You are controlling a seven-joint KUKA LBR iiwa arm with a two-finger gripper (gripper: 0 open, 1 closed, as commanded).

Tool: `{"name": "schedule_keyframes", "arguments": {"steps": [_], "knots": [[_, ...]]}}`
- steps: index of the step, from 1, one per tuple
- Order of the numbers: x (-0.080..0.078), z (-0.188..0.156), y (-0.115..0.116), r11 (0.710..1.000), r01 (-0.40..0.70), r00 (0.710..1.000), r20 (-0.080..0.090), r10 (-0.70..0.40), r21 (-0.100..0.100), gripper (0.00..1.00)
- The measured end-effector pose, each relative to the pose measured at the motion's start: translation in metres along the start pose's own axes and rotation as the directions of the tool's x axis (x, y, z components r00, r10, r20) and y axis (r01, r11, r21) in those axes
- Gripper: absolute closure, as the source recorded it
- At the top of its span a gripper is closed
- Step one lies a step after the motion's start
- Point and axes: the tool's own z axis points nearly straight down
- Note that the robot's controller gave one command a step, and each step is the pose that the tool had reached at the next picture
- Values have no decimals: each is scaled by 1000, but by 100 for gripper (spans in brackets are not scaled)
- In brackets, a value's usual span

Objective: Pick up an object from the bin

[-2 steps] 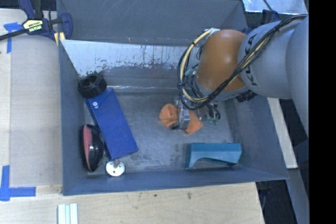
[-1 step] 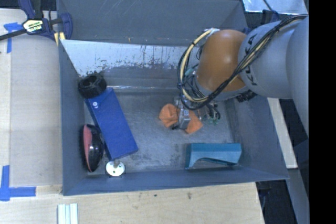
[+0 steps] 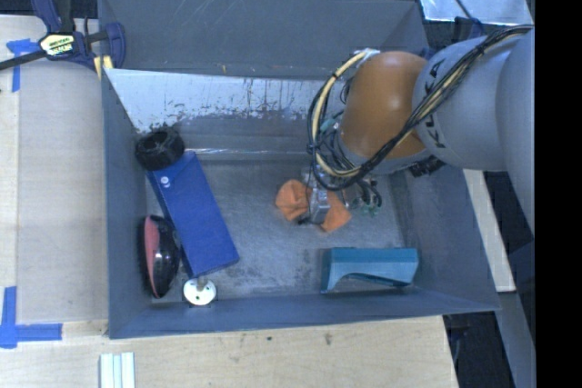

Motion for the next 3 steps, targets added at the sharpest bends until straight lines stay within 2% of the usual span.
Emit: {"name": "schedule_keyframes", "arguments": {"steps": [3], "knots": [[0,0,0,1000,1,1000,0,-1,0,100]]}}
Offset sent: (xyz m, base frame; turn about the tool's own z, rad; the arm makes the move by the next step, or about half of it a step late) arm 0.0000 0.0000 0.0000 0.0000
